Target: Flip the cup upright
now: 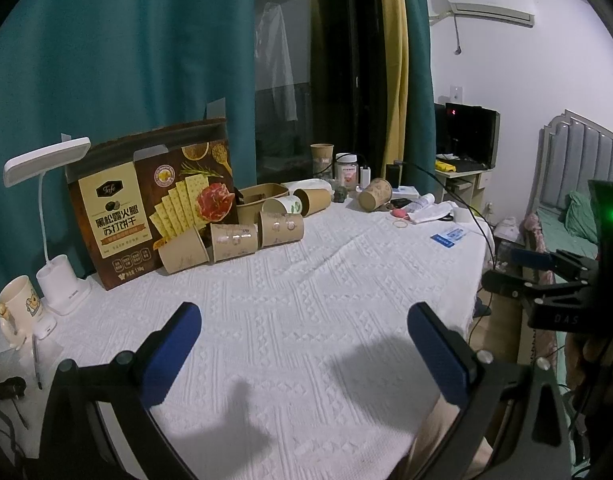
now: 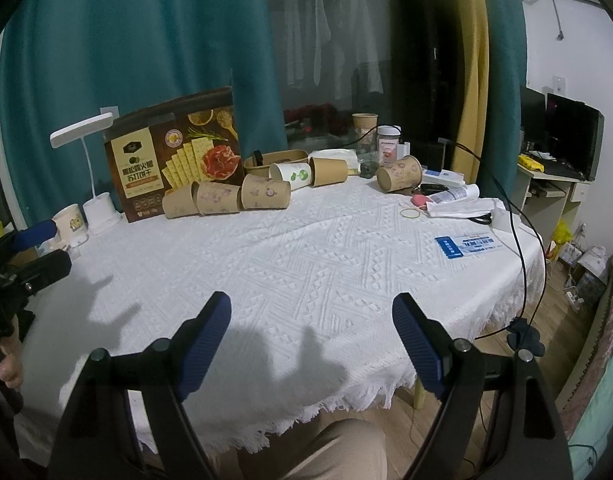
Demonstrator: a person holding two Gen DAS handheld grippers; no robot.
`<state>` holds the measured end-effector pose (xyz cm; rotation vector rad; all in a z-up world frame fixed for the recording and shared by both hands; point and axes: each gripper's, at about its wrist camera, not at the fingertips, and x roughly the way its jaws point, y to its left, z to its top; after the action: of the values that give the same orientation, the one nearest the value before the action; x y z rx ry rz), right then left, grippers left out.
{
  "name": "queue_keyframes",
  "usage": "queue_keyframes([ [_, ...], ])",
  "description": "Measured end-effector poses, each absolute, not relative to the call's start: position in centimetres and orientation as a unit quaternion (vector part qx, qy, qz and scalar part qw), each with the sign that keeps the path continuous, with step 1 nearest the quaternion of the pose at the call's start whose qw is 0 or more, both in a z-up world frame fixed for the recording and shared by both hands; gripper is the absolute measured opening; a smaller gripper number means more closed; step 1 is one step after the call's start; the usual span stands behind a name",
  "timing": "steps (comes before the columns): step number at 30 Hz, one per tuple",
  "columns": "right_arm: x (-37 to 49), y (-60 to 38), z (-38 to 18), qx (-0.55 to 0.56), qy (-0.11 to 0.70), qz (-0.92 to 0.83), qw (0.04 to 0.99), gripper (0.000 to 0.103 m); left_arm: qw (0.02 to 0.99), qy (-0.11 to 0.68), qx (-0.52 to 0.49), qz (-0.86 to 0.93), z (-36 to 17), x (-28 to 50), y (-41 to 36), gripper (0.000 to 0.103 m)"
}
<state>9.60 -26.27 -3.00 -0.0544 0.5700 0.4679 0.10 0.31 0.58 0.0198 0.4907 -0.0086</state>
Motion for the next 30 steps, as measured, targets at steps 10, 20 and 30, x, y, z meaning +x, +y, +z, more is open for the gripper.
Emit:
queue_keyframes([
  [10,9.71,-26.28,-2.7,-0.025,0.281,0.228,0.932,0.081,0.97,0.242,0.01,-0.005,0.59,0.06,0.38,0.103],
  [20,9.76,-26.54,-2.75,-0.024,0.282,0.228,0.932,0.081,0.97,0.241,0.011,-0.004,0.41,0.39,0.25,0.103],
  [30,9.85,-26.61,-2.81,-0.023,0.283,0.227,0.932,0.081,0.97,0.242,0.011,-0.005,0.7,0.69,0.27,0.103],
])
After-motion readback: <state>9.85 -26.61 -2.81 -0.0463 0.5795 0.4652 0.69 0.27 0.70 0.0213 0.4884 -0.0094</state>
